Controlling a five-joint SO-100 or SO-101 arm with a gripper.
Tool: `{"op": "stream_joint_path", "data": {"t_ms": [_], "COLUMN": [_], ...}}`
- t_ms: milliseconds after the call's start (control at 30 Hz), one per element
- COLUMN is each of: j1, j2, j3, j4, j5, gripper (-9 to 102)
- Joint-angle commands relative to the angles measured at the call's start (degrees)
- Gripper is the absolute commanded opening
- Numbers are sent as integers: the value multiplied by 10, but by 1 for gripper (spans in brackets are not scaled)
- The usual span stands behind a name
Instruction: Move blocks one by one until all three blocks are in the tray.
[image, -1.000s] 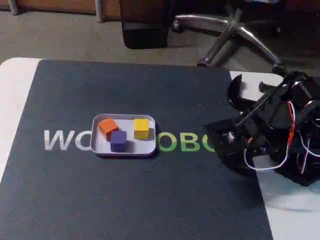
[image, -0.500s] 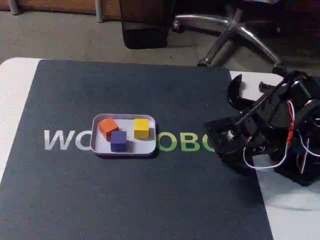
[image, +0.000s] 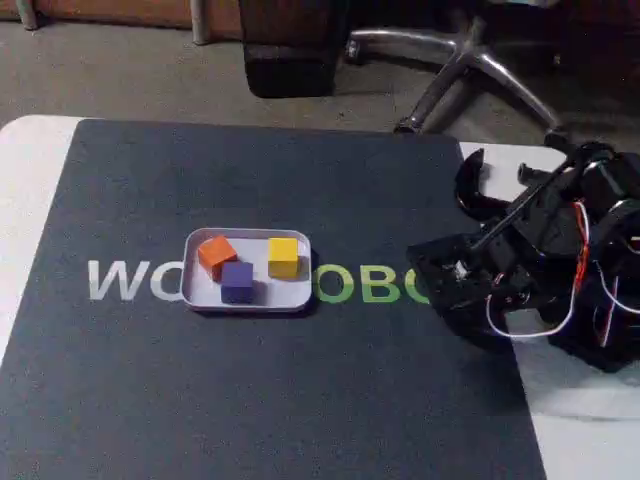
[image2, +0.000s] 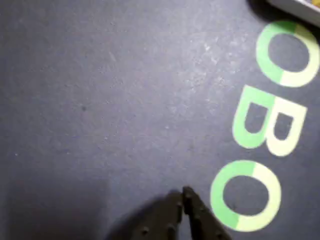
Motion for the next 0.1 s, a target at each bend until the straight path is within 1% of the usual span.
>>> {"op": "stream_joint_path", "data": {"t_ms": [0, 67], "j1": [4, 4], "j2": [0, 0], "j3": [-3, -3], "j4": [7, 7], "j5": [4, 4], "gripper": [-8, -8]}}
